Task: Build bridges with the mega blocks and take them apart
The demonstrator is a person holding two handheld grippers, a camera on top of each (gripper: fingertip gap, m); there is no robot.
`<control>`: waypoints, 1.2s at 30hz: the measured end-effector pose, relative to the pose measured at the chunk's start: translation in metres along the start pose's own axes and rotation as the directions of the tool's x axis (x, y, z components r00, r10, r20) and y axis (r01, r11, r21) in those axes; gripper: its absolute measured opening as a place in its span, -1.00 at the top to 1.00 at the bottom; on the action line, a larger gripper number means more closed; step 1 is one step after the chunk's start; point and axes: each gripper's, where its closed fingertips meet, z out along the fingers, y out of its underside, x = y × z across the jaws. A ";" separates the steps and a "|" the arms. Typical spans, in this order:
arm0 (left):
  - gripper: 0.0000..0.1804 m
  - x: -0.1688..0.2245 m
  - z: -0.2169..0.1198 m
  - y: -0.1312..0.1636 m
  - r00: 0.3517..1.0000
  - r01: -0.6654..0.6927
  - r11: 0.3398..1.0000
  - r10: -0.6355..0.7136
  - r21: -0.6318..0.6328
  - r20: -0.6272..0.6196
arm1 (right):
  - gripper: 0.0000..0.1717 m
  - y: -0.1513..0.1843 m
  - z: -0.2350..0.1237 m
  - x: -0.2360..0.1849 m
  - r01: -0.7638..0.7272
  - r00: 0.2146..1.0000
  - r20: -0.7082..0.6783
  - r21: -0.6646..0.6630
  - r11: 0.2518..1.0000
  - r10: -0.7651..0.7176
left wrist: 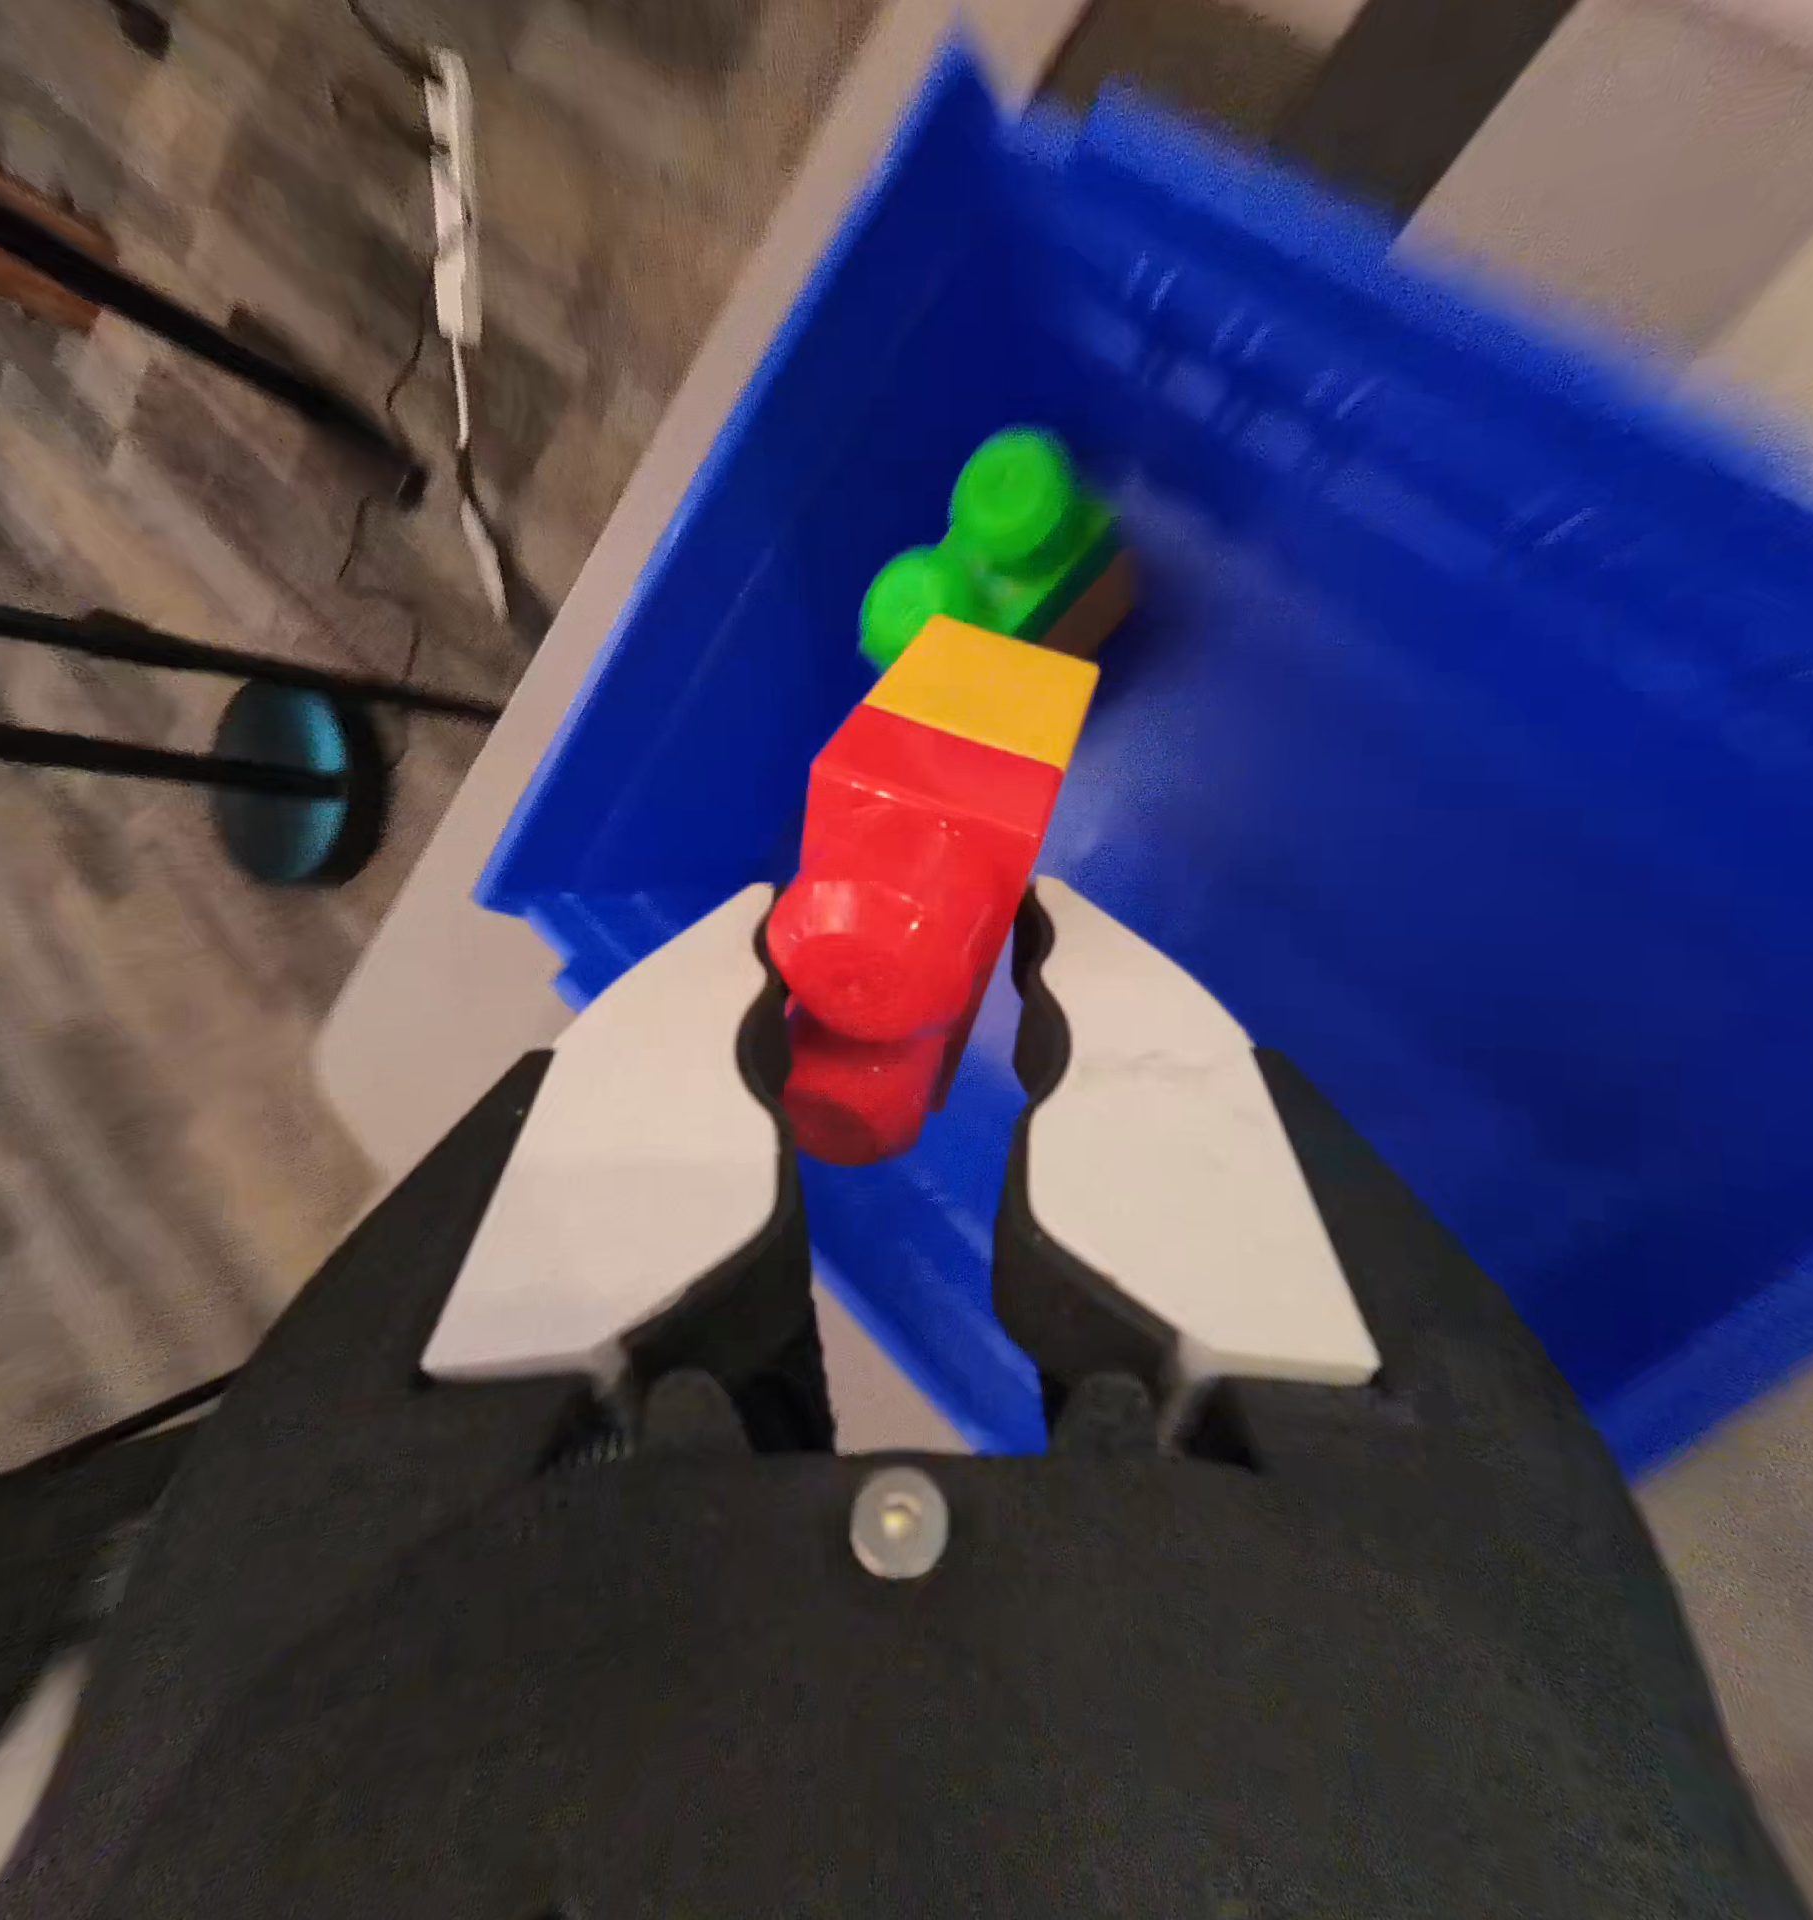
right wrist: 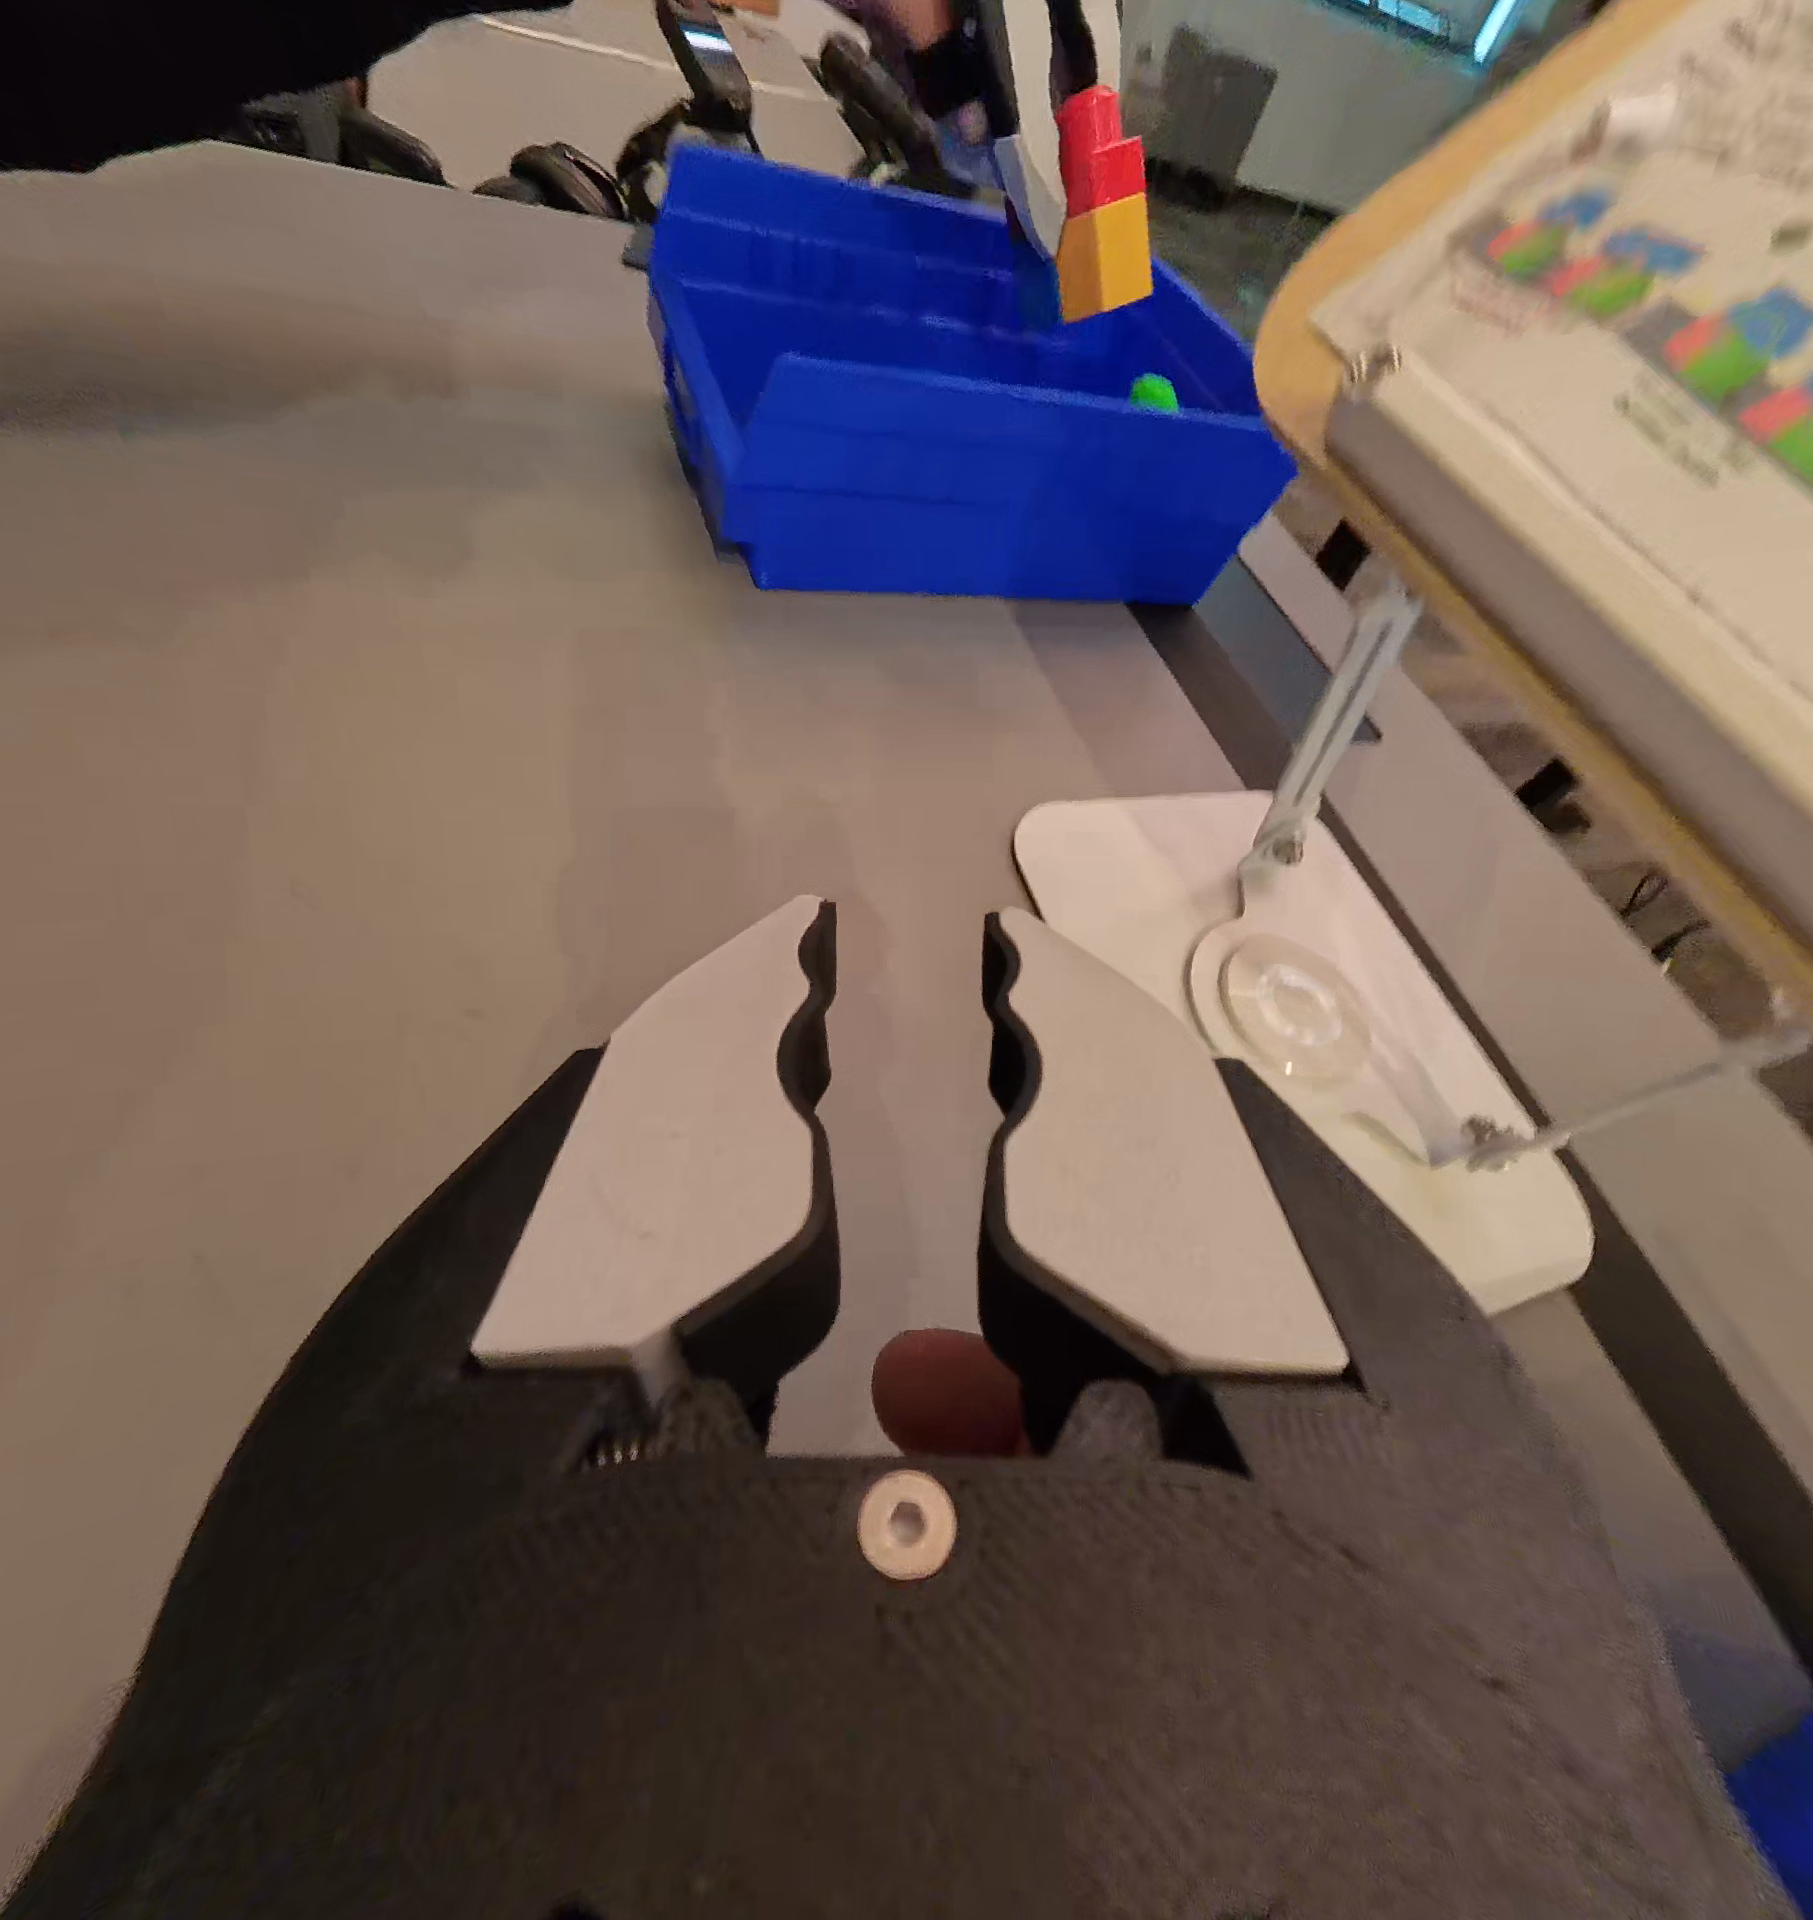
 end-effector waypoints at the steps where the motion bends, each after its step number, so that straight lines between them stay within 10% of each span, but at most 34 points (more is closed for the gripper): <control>1: 0.55 0.014 -0.017 -0.009 0.996 0.082 0.992 -0.078 0.097 -0.047 | 0.69 -0.008 0.000 -0.004 0.031 1.000 0.004 0.019 0.999 -0.031; 7: 0.55 0.140 -0.105 -0.066 0.799 0.510 0.737 -0.217 0.443 -0.560 | 0.66 -0.062 0.003 -0.024 0.243 0.970 -0.046 0.136 0.960 -0.239; 14: 0.56 0.265 -0.142 -0.096 0.433 0.800 0.491 -0.075 0.345 -0.898 | 0.68 -0.102 0.012 -0.063 0.485 0.874 -0.104 0.212 0.848 -0.474; 25: 0.56 0.370 -0.137 -0.118 0.165 0.810 0.566 0.033 0.154 -0.986 | 0.67 -0.097 0.015 -0.087 0.584 0.809 -0.057 0.198 0.787 -0.585; 36: 0.59 0.392 -0.143 -0.128 0.152 0.805 0.569 0.072 0.165 -0.986 | 0.95 -0.082 0.010 -0.099 0.614 0.776 0.046 0.177 0.769 -0.630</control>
